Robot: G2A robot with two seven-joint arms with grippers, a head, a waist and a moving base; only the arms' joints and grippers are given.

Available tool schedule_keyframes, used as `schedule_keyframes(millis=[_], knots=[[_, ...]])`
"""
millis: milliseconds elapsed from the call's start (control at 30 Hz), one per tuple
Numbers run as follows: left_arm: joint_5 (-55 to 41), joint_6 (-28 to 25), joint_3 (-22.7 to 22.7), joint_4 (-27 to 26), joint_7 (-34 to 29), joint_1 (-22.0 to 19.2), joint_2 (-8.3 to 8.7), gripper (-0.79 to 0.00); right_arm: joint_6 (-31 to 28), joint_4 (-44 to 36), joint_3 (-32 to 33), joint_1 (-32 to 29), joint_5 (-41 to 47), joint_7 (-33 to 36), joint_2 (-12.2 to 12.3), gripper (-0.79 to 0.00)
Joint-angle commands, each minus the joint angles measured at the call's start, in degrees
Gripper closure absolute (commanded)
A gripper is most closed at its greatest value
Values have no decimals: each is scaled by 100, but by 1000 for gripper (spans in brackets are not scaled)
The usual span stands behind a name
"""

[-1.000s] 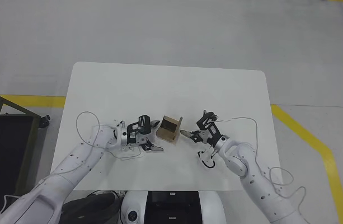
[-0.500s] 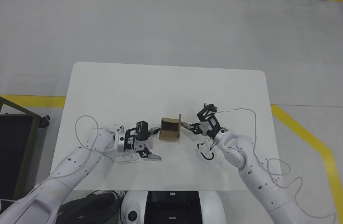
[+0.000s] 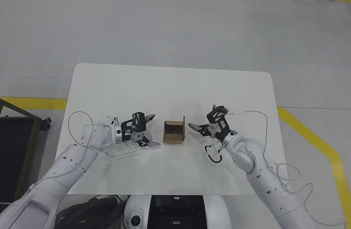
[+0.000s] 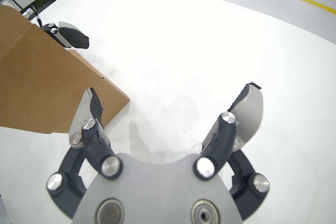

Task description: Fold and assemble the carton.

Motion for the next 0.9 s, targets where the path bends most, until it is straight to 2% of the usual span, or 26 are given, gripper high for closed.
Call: schedule_keyframes(millis=[0, 267, 633, 867], knots=[[131, -254, 139, 154, 80, -202, -34, -785, -32, -30, 23, -16, 1, 19, 5, -785], [763, -545, 550, 615, 844, -679, -107, -785, -120, -94, 99, -42, -31, 67, 23, -785], [954, -248, 1169, 1394, 1659, -1125, -373, -785, -139, -101, 134, -63, -43, 68, 23, -785], [1083, -100, 1517, 1621, 1727, -1351, -556, -785, -130, -159, 174, -107, -54, 79, 29, -785]])
